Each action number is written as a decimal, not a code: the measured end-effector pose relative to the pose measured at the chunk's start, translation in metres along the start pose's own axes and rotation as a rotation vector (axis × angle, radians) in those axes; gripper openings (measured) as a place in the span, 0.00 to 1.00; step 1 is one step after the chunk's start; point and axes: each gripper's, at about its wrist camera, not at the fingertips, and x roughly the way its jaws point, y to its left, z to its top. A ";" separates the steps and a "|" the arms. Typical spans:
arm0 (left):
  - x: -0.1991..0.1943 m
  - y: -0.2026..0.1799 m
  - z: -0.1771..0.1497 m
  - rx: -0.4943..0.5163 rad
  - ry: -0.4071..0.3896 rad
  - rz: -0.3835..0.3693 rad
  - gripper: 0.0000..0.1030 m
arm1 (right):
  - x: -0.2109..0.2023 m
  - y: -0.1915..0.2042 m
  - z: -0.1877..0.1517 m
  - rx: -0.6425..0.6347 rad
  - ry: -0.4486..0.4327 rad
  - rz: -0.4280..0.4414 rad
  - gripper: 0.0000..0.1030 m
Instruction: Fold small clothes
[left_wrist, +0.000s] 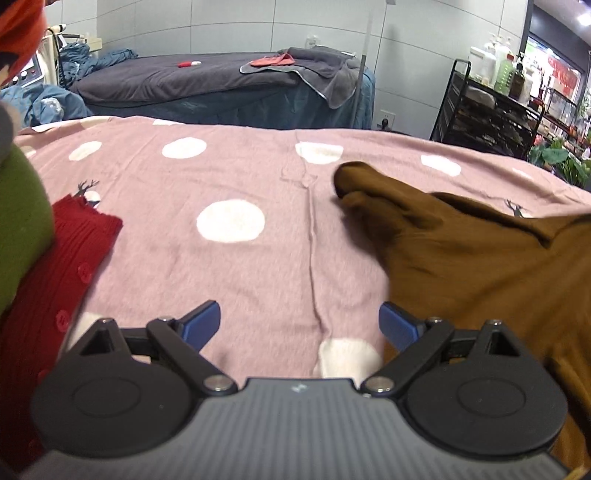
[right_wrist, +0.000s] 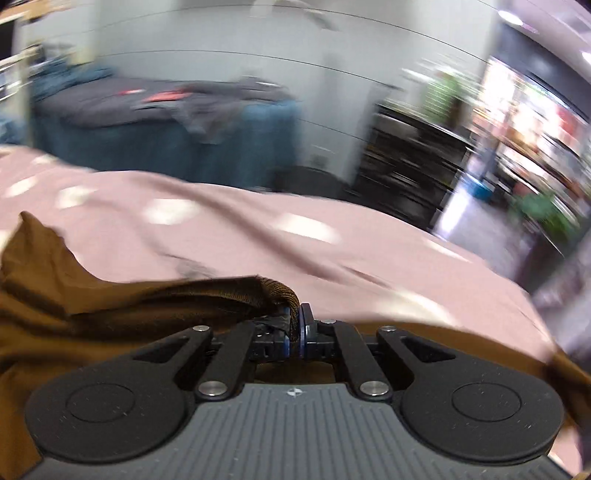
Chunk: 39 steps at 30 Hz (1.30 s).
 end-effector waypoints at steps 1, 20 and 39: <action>0.003 -0.001 0.004 -0.007 -0.009 0.000 0.90 | -0.002 -0.009 -0.010 0.021 0.021 0.000 0.05; 0.118 -0.092 0.073 -0.032 0.103 -0.232 0.02 | -0.008 -0.034 -0.042 0.138 -0.018 0.014 0.06; 0.037 0.013 0.111 -0.161 -0.110 0.151 0.08 | -0.007 -0.034 -0.044 0.139 -0.020 0.022 0.06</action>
